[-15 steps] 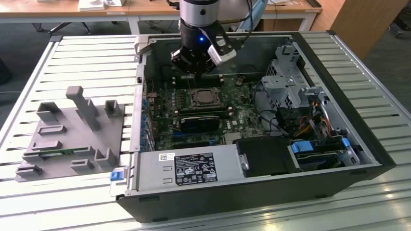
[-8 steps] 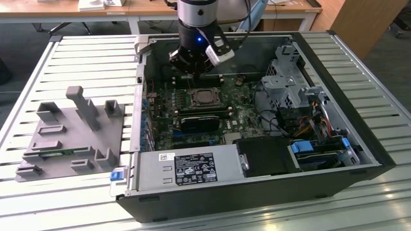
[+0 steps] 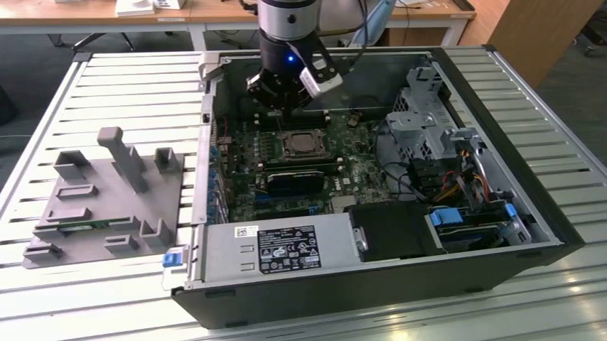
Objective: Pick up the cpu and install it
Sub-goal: 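Install the first cpu locking lever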
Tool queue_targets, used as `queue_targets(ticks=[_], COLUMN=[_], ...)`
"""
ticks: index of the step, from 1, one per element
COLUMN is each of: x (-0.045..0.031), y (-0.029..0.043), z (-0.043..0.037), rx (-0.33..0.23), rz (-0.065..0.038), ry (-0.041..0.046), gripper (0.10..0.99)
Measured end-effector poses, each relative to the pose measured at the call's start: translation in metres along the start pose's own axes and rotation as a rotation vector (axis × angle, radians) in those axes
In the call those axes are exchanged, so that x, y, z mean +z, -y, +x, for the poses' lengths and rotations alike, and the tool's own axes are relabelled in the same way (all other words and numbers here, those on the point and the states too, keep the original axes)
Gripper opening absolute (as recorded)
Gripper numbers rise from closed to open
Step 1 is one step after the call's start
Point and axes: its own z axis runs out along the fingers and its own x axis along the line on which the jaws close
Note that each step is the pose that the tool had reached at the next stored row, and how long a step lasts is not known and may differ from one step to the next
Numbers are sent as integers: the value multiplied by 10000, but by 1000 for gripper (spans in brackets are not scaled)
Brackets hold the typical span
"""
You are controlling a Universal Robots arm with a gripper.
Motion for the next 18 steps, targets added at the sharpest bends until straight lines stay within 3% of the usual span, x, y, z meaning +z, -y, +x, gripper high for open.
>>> queue_targets(ticks=[7, 18], x=[5, 27], y=[-10, -95], z=[97, 253], rx=[1, 2], rz=[1, 0], ry=[-1, 0], gripper=[106, 106])
